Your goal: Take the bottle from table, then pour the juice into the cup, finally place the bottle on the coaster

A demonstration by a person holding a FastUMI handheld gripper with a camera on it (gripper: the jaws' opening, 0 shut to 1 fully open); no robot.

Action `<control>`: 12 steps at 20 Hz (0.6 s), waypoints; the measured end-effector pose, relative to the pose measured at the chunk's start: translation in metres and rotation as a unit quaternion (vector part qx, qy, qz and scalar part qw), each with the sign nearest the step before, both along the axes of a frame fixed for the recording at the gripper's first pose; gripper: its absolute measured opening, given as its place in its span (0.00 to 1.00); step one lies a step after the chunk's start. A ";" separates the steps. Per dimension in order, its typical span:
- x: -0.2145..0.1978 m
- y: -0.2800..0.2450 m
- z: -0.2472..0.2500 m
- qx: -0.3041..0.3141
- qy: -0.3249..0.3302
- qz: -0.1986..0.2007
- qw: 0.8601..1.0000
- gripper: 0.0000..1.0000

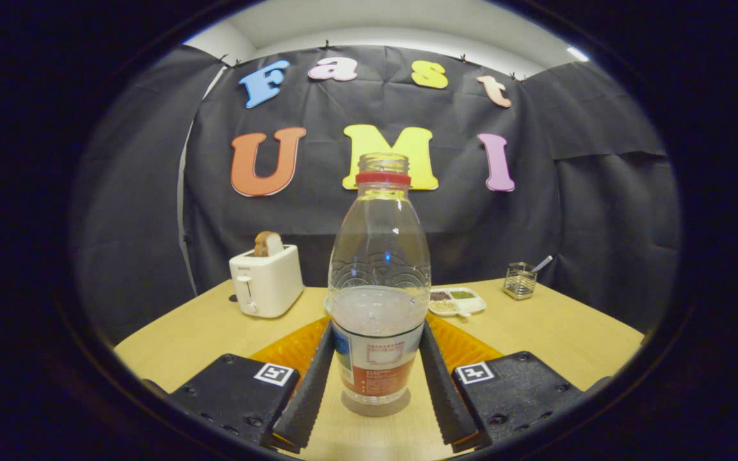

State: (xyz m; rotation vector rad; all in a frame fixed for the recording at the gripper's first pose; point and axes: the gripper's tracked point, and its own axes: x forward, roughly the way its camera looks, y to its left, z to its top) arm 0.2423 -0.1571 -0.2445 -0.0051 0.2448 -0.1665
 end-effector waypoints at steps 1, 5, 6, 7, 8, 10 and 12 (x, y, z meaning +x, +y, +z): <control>0.004 -0.001 -0.011 -0.002 0.006 -0.001 1.000 0.77; 0.027 -0.006 -0.037 -0.003 0.018 -0.004 1.000 0.77; 0.030 -0.008 -0.044 -0.001 0.019 -0.003 1.000 0.78; 0.033 -0.009 -0.048 -0.002 0.020 -0.004 1.000 0.78; 0.034 -0.008 -0.050 -0.003 0.019 -0.004 1.000 0.78; 0.037 -0.006 -0.056 -0.001 0.022 -0.002 1.000 0.78; 0.039 -0.006 -0.062 0.006 0.024 0.000 1.000 0.79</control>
